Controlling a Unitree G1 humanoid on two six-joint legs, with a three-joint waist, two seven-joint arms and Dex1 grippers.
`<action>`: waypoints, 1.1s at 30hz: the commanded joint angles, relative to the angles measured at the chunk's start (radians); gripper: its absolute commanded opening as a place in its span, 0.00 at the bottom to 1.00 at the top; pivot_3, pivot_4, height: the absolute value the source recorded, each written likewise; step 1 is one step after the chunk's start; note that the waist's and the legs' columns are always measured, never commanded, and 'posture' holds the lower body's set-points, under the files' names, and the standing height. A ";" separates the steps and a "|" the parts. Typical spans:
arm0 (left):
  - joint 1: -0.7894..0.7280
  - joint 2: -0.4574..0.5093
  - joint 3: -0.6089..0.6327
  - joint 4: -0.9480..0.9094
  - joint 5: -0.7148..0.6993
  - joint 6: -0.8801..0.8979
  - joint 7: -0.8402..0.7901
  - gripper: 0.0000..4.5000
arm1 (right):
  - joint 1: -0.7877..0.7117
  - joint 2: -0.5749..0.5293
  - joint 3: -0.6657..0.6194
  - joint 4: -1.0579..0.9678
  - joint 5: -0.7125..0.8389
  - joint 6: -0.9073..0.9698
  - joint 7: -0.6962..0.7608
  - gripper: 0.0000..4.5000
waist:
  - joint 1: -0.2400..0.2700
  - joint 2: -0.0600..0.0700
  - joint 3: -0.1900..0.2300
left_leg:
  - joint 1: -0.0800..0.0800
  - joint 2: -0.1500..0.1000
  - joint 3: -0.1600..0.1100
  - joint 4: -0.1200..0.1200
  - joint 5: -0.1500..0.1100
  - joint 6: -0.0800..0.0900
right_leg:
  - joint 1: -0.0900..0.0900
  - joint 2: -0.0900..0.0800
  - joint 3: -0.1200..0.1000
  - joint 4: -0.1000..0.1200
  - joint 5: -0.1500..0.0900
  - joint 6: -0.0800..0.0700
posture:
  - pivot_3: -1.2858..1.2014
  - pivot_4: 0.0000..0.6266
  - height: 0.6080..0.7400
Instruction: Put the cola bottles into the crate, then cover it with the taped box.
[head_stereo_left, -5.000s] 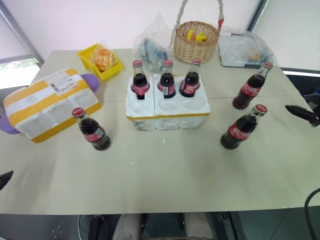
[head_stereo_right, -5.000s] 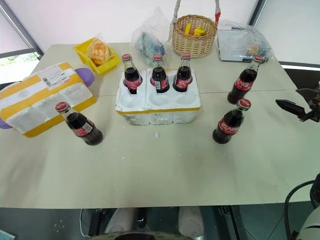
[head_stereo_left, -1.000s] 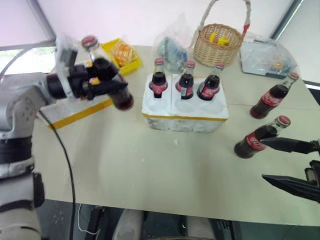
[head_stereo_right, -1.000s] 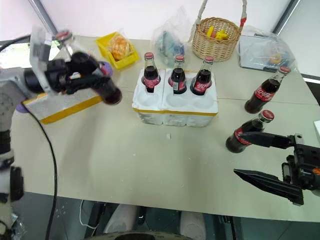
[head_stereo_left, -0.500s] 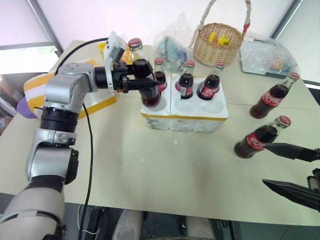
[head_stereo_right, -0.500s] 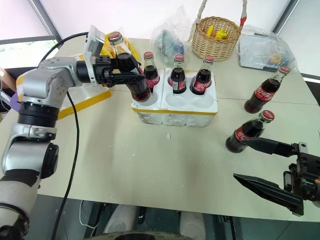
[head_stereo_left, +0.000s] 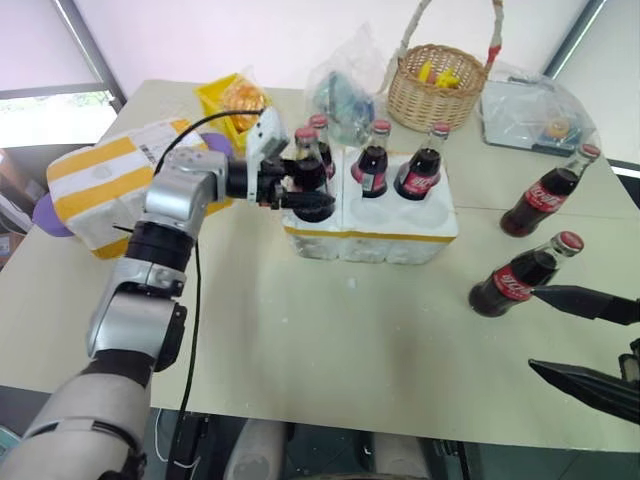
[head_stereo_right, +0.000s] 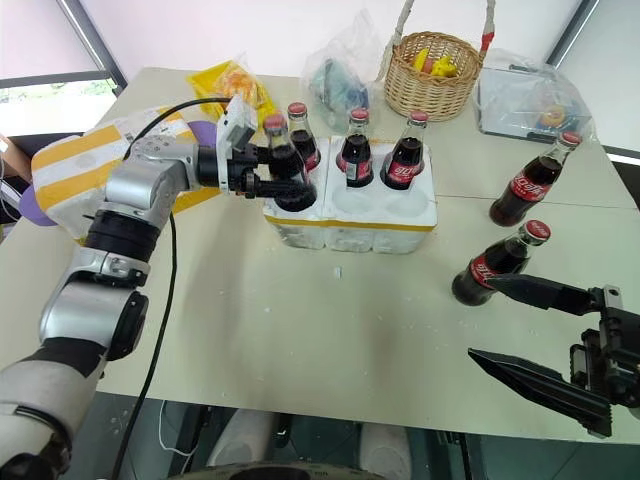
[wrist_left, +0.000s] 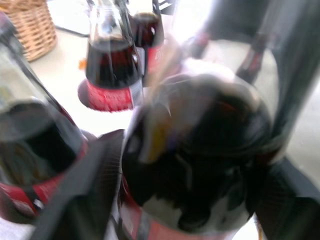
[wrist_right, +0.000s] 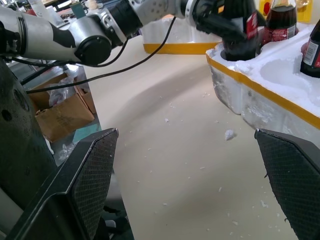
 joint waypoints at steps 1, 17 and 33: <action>0.008 0.006 0.010 -0.058 0.003 -0.020 -0.016 0.99 | -0.004 -0.006 -0.017 -0.006 0.010 -0.025 -0.007 1.00 | 0.000 0.000 0.000 | 0.000 0.000 0.000 0.000 0.000 0.000 | 0.000 0.000 0.000 0.000 0.000 0.000 | 0.52 0.24 0.98; 0.230 0.384 0.275 -0.542 -0.356 0.462 -0.137 0.99 | -0.017 -0.055 -0.038 0.054 -0.026 -0.014 -0.011 1.00 | -0.026 0.001 0.000 | -0.001 0.001 -0.002 0.005 0.000 0.000 | 0.001 0.001 0.000 0.001 0.001 0.000 | 0.52 0.24 0.98; 0.457 0.444 0.379 -0.867 -0.588 0.590 0.035 0.99 | -0.082 0.078 0.327 0.313 -0.468 -0.252 -0.035 1.00 | -0.026 0.004 -0.001 | -0.003 0.001 -0.003 0.011 0.000 0.000 | 0.004 0.000 0.000 -0.001 0.000 -0.005 | 0.52 0.24 0.98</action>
